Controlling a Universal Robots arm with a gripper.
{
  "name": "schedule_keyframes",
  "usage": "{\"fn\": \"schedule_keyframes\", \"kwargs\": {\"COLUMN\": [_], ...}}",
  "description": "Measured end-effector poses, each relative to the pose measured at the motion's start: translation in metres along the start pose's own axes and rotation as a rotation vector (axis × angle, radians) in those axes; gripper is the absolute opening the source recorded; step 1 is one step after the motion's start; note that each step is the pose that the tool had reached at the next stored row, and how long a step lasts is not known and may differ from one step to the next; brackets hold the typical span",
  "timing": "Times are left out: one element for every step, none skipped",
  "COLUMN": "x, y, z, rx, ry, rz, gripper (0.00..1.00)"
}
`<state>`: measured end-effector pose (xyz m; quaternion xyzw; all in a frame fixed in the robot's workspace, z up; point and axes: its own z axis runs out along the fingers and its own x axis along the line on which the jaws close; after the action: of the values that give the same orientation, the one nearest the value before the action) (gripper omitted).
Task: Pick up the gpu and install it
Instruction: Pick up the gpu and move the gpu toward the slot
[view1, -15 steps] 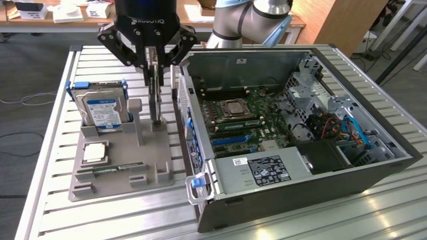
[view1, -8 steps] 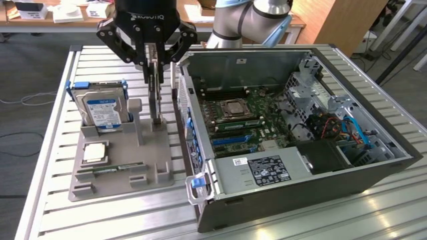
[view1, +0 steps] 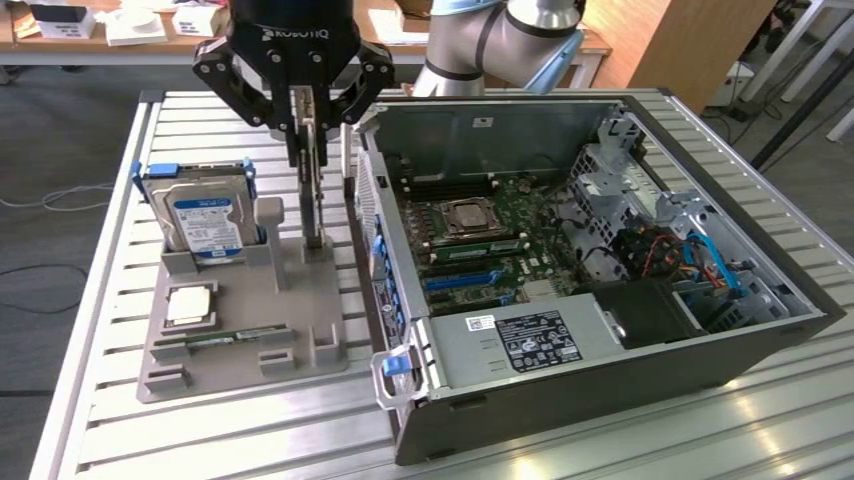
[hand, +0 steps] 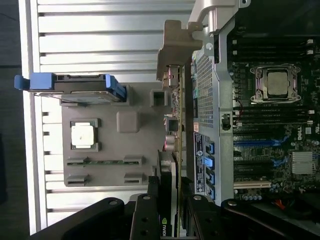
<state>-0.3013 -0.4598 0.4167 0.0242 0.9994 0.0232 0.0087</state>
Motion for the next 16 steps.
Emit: {"fn": "schedule_keyframes", "kwargs": {"x": [0.0,0.0,-0.001,-0.001,-0.001,-0.001,-0.002,-0.002,-0.002,-0.002,-0.002,-0.002,-0.002,-0.002,-0.002,-0.002], "y": [0.0,0.0,0.0001,0.0002,0.0003,0.0004,0.0006,0.0007,0.0008,0.001,0.0011,0.0012,0.0012,0.0012,0.0012,0.0012], "z": [0.0,-0.0003,-0.0014,-0.0031,-0.0052,-0.0076,-0.0106,-0.0134,-0.0164,-0.0191,-0.0214,-0.023,-0.0231,-0.0231,-0.0231,-0.0231], "rx": [0.0,0.0,0.0001,0.0,0.0,0.0001,0.0,0.0,0.0,0.0001,0.0,0.0,-0.0001,-0.0001,-0.0001,-0.0001], "ry": [0.0,0.0,0.0001,0.0001,0.0,0.0,0.0,0.0,0.0,0.0,-0.0001,-0.0001,-0.0002,-0.0001,-0.0001,-0.0001], "rz": [0.0,0.0,0.0,0.0,0.0,0.0,0.0,0.0,0.0,0.0,0.0,0.0,0.0,0.0,0.0,0.0], "gripper": [0.27,0.27,0.27,0.27,0.27,0.27,0.27,0.27,0.27,0.27,0.27,0.27,0.27,0.27,0.27,0.27]}}
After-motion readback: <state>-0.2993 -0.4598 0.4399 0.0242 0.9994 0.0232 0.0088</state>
